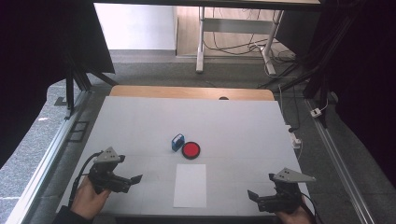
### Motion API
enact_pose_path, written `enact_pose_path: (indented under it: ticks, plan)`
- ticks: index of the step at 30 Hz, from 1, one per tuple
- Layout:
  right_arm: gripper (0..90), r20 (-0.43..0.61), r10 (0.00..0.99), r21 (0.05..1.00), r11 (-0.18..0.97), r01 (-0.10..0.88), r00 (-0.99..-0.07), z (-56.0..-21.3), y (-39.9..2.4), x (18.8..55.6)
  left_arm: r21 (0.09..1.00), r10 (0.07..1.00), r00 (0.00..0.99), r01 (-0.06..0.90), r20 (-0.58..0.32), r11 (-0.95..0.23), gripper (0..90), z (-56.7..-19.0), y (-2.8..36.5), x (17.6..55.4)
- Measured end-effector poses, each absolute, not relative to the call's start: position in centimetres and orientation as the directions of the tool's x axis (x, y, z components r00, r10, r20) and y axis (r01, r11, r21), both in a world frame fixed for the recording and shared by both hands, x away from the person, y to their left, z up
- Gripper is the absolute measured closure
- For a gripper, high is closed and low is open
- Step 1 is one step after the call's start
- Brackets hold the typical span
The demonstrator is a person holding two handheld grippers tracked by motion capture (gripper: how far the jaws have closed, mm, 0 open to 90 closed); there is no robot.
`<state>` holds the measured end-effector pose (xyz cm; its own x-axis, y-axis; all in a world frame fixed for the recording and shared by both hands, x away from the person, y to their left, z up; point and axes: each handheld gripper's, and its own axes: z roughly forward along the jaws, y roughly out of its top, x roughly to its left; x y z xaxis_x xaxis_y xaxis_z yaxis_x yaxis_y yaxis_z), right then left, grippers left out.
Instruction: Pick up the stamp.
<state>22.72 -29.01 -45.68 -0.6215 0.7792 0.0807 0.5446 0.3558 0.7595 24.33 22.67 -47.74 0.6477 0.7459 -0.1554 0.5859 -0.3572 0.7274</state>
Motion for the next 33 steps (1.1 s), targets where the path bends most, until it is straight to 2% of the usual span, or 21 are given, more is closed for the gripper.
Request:
enact_pose_path:
  ticks: [13,33]
  plan:
    - [0.0,0.08,0.779,0.757,0.359,0.547,-0.622,-45.7,-29.0,22.7,0.727,0.735,0.65,0.598,-0.194,-0.337,0.0,-47.6,21.4,27.0]
    - [0.0,0.083,0.781,0.757,0.355,0.549,-0.619,-45.7,-29.0,22.8,0.729,0.727,0.665,0.582,-0.171,-0.361,0.0,-47.5,19.0,30.6]
